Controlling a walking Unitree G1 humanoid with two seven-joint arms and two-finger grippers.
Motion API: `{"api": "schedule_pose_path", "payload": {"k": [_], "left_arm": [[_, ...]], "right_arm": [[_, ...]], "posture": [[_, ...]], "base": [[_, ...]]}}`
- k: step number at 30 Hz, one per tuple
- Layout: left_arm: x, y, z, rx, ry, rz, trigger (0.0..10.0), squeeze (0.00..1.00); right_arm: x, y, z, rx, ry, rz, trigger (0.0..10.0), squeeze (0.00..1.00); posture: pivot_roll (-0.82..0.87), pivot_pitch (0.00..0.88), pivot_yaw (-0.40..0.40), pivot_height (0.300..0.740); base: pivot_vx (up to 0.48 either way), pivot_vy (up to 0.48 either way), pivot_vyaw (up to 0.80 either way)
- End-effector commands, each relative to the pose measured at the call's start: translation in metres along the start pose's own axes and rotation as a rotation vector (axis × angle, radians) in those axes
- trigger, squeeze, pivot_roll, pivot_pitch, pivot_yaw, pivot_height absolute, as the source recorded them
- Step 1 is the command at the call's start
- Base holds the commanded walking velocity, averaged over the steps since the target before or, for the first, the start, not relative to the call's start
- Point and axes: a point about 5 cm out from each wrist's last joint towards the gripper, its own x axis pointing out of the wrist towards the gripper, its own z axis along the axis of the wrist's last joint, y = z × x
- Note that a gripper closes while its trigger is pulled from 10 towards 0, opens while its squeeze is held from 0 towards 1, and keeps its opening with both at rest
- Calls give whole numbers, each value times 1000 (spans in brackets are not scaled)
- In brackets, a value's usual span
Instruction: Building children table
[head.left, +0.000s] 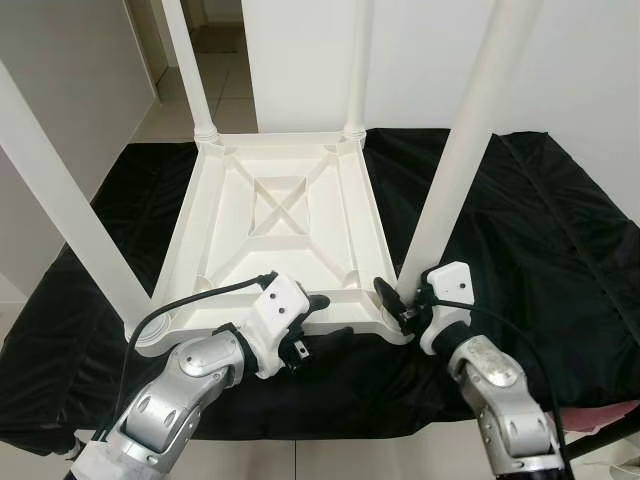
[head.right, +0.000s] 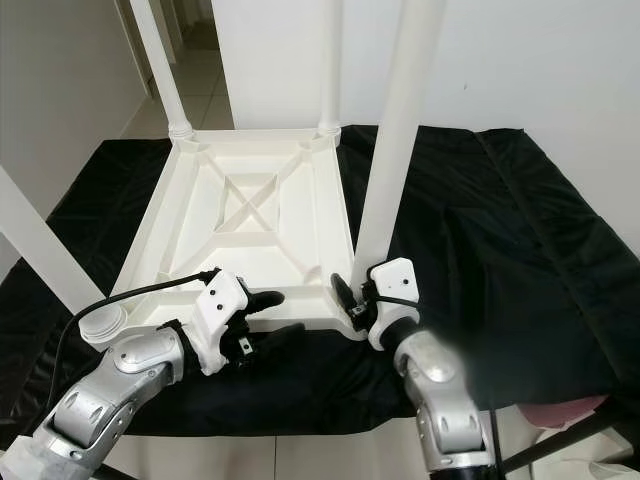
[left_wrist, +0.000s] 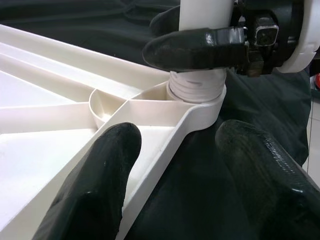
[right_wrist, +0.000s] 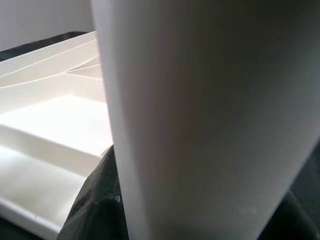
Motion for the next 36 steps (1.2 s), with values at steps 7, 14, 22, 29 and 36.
{"api": "schedule_pose_path", "payload": {"k": [7, 14, 22, 29, 36], "left_arm": [[-2, 11, 2, 42, 21, -47, 10000, 0], [-6, 16, 4, 59, 27, -42, 10000, 0], [-7, 16, 5, 47, 17, -29, 10000, 0], [-5, 15, 4, 36, 15, -19, 10000, 0], [-6, 14, 0, 37, 15, -1, 10000, 0]], "right_arm": [[-3, 6, -13, 78, 59, -201, 10000, 0], [-2, 12, -11, 138, 72, -351, 10000, 0], [0, 14, -4, 146, 30, -358, 10000, 1000], [-1, 5, 0, 111, 21, -325, 10000, 0], [-3, -2, -1, 88, 17, -256, 10000, 0]], "posture": [[-87, 14, 80, 740], [-74, 4, 92, 740], [-64, 18, 81, 740], [-68, 31, 65, 740], [-73, 16, 44, 740]], "base": [[0, 0, 0], [0, 0, 0], [0, 0, 0], [0, 0, 0], [0, 0, 0]]}}
